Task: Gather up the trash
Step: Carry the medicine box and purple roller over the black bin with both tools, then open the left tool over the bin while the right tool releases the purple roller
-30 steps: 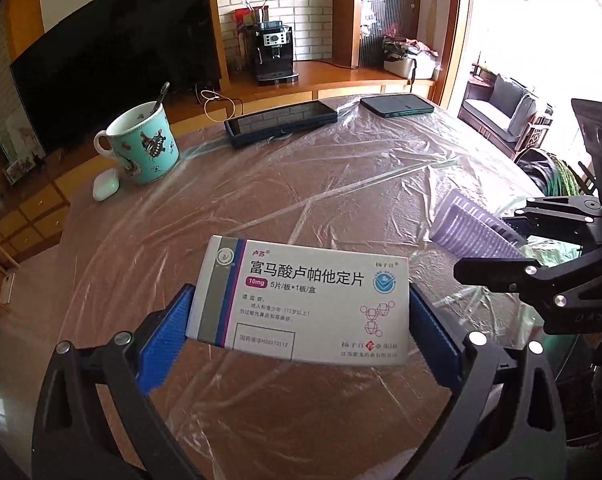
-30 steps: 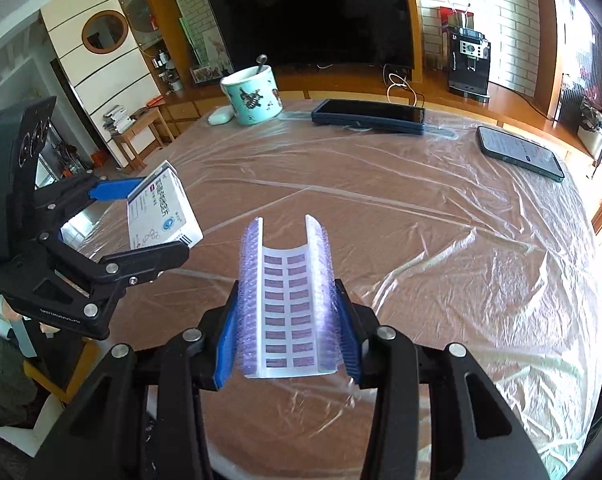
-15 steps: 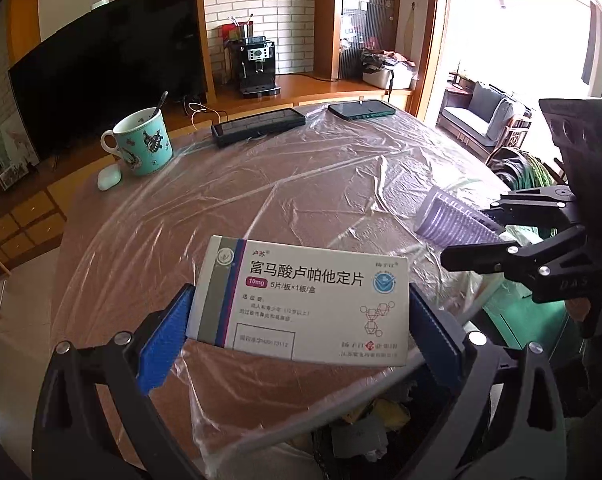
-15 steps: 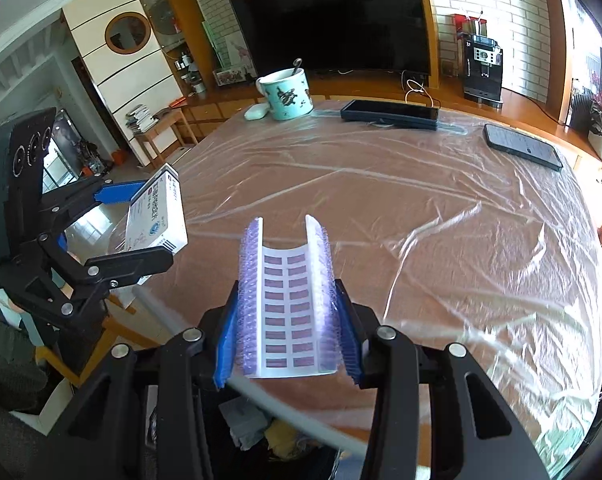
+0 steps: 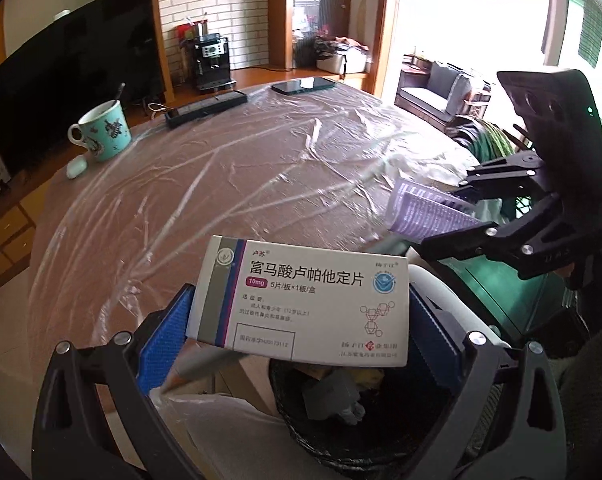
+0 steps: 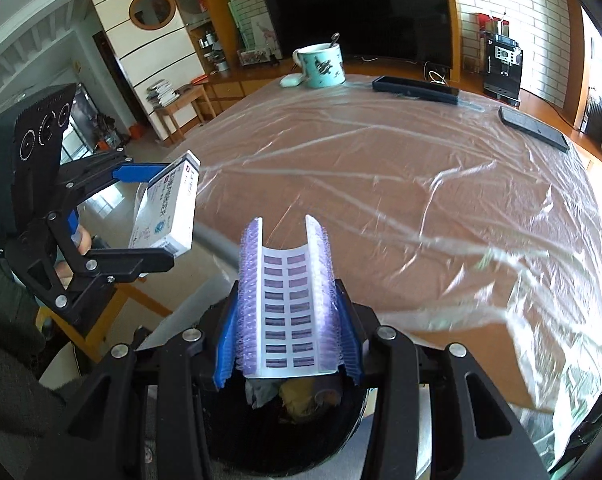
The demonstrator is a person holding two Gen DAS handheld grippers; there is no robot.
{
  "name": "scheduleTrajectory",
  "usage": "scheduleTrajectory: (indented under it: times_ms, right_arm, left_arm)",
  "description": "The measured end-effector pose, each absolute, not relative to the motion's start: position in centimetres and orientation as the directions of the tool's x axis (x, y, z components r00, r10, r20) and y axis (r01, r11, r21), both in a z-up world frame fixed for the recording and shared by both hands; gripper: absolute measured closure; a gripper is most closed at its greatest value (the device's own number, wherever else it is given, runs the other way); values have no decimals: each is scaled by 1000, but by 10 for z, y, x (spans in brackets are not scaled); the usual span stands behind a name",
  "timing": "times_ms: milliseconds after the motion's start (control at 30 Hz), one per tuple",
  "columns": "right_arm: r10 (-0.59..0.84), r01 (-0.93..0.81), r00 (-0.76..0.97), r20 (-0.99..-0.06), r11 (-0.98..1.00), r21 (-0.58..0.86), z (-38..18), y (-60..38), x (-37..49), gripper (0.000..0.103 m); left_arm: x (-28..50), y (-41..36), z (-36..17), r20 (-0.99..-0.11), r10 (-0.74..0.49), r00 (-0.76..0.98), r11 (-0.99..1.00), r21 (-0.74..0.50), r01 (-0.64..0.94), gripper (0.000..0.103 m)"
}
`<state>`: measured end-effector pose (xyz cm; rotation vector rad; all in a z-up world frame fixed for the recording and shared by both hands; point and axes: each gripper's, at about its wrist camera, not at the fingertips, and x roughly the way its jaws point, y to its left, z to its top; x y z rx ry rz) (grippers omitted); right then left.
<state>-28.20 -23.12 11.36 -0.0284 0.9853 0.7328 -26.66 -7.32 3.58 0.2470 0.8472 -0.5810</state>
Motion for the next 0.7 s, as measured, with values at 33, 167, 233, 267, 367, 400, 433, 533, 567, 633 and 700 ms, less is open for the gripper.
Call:
scheduleTrajectory:
  times_ms: [33,167,233,267,367,400,433,533,567,633,700]
  right_arm:
    - [548,-576,332,-767,762,295,112,-231,-284,60]
    - [545,-584,308,-780,755,297,105,-229,-296,60]
    - [540,-584,295,-788,755,299,100,-228,-300,60]
    - [540,-583,288,-791,754,303,98,-227,-302,60]
    - [534,-579,270,-801,755,308,89,-225,-307,60]
    - [528,-578,265,-807,757,306,85,-224,-309,60]
    - [522,-577,262,-812,759,302,83,-223,-310,60]
    - [514,-571,244,-822,762,307,73,-220,-314,60]
    - [512,-569,239,-825,763,308,70,-220,-315,60]
    - [507,-570,230,-831,762,307,66,-219,-318,60]
    - [506,-571,220,-834,760,311,63,-218,-320,60]
  left_arm:
    - [-271,-75,34,-766,-389,512,812,-23,583,3]
    - [-288,-80,25,-778,-400,484,790,-25,613,3]
    - [-293,-82,20,-786,-399,473,784,-25,621,3]
    - [-295,-83,18,-790,-400,466,781,-27,624,3]
    - [-300,-85,7,-805,-396,442,775,-36,631,3]
    - [-301,-86,3,-810,-392,435,775,-37,630,3]
    - [-302,-86,-1,-815,-390,428,775,-40,631,3]
    - [-303,-88,-13,-827,-374,419,776,-32,630,3]
    - [-304,-89,-17,-830,-376,412,773,-36,633,3]
    - [-305,-91,-20,-831,-378,408,769,-36,639,3]
    - [-306,-91,-23,-826,-387,410,763,-37,646,3]
